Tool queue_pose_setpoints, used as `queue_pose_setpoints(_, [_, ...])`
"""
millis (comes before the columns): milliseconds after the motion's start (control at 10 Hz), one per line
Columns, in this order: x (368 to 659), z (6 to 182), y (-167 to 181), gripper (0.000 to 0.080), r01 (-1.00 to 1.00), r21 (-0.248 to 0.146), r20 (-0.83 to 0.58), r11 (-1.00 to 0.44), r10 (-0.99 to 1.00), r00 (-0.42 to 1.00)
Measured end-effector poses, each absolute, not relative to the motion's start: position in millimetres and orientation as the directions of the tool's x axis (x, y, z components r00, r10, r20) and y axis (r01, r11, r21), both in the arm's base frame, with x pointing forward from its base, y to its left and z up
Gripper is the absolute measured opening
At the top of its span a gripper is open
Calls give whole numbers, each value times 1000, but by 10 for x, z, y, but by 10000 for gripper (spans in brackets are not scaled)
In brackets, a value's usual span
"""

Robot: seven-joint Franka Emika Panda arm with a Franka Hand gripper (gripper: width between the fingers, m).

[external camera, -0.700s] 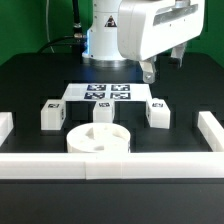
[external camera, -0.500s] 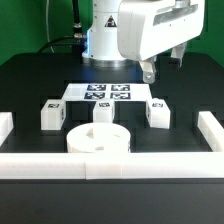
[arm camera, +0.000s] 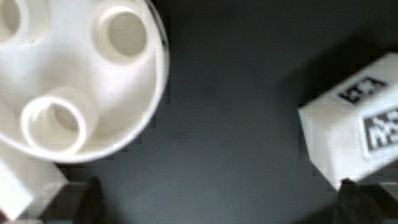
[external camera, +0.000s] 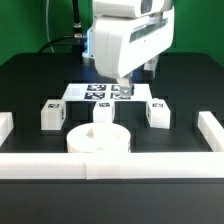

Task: Assemble stool

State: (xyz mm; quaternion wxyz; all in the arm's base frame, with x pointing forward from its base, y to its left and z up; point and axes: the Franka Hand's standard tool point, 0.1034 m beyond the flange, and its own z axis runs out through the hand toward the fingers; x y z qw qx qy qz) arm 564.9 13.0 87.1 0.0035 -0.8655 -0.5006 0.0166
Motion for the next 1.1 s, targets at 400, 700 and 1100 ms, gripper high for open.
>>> queue_pose_setpoints(400, [5702, 571, -158, 650, 888, -35, -24, -459, 888, 458])
queue_pose_setpoints(700, [5692, 535, -163, 650, 893, -41, -26, -448, 894, 448])
queue_pose_setpoints(1100, [5738, 298, -236, 650, 917, -41, -23, -397, 918, 396])
